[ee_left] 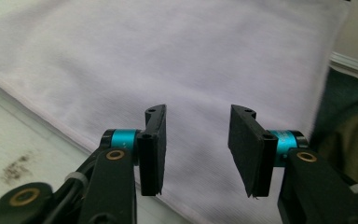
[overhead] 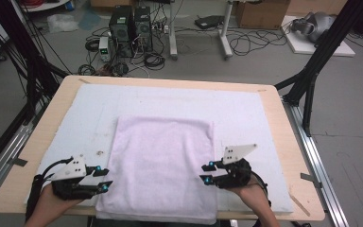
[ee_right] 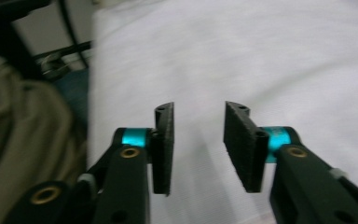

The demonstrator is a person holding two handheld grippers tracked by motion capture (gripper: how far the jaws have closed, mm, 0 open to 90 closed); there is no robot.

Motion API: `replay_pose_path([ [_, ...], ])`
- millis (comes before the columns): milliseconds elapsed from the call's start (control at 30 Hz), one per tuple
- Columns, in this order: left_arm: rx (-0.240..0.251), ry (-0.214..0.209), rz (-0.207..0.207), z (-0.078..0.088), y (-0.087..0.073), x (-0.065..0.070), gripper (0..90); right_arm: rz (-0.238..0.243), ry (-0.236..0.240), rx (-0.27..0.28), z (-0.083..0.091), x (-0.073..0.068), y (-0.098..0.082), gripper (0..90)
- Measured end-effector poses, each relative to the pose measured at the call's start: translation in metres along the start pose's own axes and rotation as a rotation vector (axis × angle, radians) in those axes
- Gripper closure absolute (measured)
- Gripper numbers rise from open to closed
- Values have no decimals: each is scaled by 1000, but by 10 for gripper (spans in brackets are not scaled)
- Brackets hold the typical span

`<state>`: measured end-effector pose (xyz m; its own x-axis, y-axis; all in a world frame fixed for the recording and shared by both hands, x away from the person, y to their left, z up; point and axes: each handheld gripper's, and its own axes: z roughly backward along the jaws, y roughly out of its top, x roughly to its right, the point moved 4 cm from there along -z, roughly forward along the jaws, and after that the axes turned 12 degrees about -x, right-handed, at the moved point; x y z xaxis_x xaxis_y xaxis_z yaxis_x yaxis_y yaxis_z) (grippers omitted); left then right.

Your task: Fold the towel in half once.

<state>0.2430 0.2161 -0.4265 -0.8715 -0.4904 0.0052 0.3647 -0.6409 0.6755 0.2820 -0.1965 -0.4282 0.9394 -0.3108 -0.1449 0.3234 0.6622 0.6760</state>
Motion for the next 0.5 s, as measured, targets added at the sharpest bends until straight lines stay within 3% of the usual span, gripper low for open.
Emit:
replay_pose_path([
  [33, 8, 9, 9, -4, 3, -6, 563, 0, 0, 0, 0, 0, 0, 617],
  [100, 14, 28, 22, -11, 9, -20, 558, -36, -31, 5, -2, 18, 5, 583],
  [133, 15, 44, 29, -14, 13, -28, 556, -62, -71, -14, -3, 38, 10, 548],
  [167, 15, 55, 41, -18, 17, -37, 556, -62, -71, -14, -3, 38, 10, 548],
  [233, 25, 73, 61, -24, 27, -56, 556, -99, -108, -15, -2, 58, 16, 532],
  [267, 17, 94, 72, -29, 33, -66, 556, -116, -149, -33, -1, 80, 22, 518],
  [300, 9, 102, 96, -33, 39, -78, 556, -116, -149, -33, -1, 80, 22, 518],
  [367, 10, 157, 150, -42, 49, -101, 580, -148, -174, -54, 0, 101, 27, 495],
  [400, 12, 138, 180, -46, 52, -113, 596, -166, -187, -48, 1, 111, 30, 484],
  [433, 1, 146, 198, -51, 55, -123, 600, -172, -198, -42, 1, 121, 32, 465],
  [467, -10, 181, 214, -55, 56, -134, 599, -196, -200, -25, 0, 137, 34, 443],
  [500, -11, 185, 240, -60, 57, -144, 599, -196, -200, -25, 0, 137, 34, 443],
])
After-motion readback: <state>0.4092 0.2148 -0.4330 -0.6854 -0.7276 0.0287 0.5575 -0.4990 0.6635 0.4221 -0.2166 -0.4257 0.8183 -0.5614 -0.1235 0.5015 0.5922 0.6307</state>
